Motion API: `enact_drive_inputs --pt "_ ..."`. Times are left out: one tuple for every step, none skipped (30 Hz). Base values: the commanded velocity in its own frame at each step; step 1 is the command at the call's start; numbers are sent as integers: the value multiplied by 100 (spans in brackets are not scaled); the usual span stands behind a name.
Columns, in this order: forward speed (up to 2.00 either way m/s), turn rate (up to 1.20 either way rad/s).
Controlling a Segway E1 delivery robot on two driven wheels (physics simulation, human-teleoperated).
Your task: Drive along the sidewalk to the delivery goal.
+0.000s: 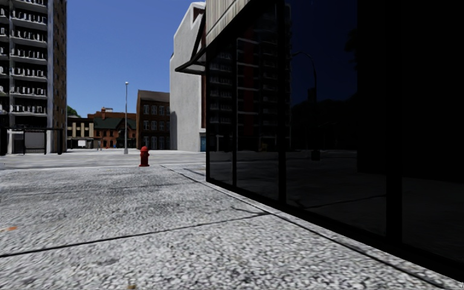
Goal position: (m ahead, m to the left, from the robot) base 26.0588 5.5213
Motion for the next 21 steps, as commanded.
enact_drive_inputs --pt "200 55" --pt "200 55" --pt "200 55" --pt "200 55" --pt "200 55" --pt "200 55" --pt "200 55" --pt "200 55" --pt "200 55" --pt "200 55" --pt "200 55" --pt "200 55" --pt "200 55" --pt "200 55" --pt "200 55" --pt "200 55" --pt "200 55" --pt "200 55" --pt "200 55" --pt "200 55" --pt "200 55"
